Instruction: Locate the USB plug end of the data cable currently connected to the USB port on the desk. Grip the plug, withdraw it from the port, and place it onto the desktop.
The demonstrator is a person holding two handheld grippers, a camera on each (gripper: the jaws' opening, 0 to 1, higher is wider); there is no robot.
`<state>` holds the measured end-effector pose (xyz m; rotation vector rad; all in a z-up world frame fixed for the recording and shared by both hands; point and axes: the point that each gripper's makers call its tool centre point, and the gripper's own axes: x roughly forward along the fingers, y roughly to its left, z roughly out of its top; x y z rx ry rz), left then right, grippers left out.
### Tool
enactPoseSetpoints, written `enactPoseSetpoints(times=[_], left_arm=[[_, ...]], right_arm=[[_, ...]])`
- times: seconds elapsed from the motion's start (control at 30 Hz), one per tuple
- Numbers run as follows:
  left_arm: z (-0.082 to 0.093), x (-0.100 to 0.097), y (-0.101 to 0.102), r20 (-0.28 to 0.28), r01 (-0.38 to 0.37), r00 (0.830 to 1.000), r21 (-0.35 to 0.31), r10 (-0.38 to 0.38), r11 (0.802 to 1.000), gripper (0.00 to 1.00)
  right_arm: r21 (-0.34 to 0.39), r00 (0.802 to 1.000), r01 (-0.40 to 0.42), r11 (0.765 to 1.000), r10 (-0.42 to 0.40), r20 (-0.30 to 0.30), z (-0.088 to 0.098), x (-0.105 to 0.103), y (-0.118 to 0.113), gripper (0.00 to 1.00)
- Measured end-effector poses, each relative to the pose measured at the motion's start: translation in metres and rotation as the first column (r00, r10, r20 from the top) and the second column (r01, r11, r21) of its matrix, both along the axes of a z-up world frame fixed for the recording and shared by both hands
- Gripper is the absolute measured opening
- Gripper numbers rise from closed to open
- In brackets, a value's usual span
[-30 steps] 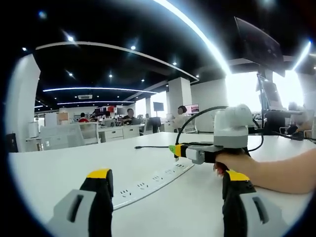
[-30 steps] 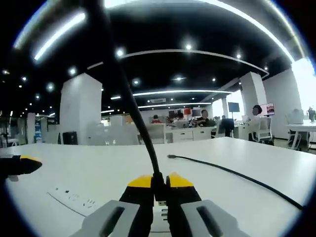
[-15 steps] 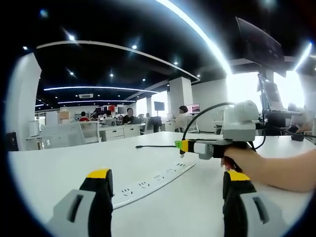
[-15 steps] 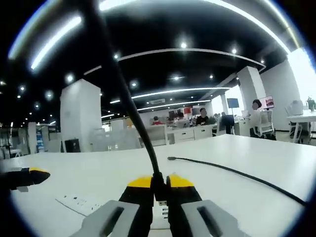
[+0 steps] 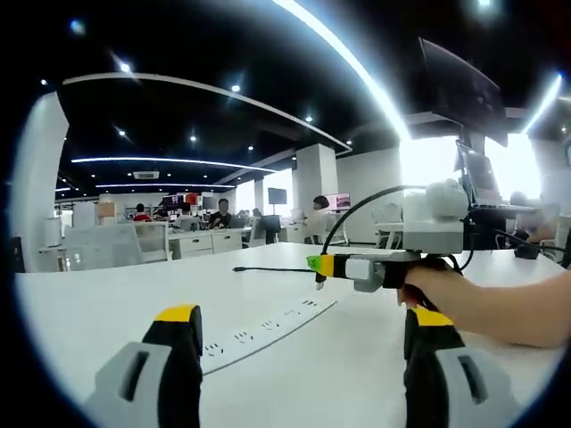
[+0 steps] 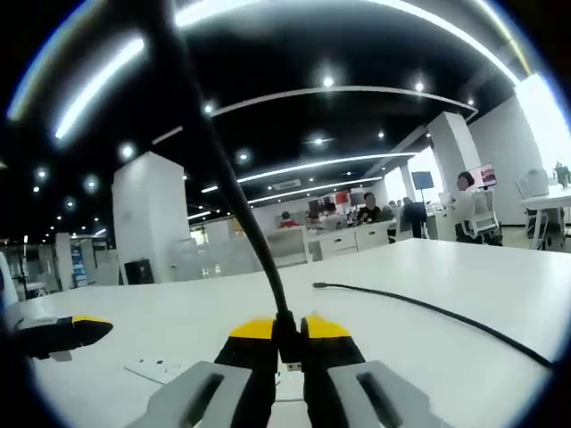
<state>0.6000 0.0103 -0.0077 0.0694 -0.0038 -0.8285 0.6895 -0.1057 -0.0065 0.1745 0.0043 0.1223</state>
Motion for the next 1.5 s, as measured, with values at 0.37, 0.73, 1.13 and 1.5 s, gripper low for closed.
enactPoseSetpoints(times=[0.37, 0.73, 1.13, 1.5], left_arm=[[0.012, -0.016, 0.011, 0.034, -0.018, 0.999, -0.031, 0.019, 0.999, 0.94], [0.013, -0.04, 0.006, 0.057, 0.003, 0.998, -0.006, -0.003, 1.0, 0.94], [0.011, -0.046, 0.008, 0.041, 0.003, 0.999, -0.004, -0.003, 1.0, 0.94], [0.005, -0.047, 0.012, 0.027, 0.001, 1.0, 0.005, -0.001, 1.0, 0.93]], right_arm=[[-0.008, 0.999, -0.012, 1.0, 0.011, -0.031, -0.008, -0.017, 0.01, 0.11], [0.01, 0.998, -0.014, 1.0, 0.015, -0.058, -0.021, -0.04, 0.009, 0.11], [0.045, 0.989, 0.009, 0.999, -0.002, -0.149, -0.047, -0.049, 0.006, 0.11], [0.035, 0.987, 0.005, 0.999, 0.0, -0.159, -0.049, -0.053, 0.012, 0.12]])
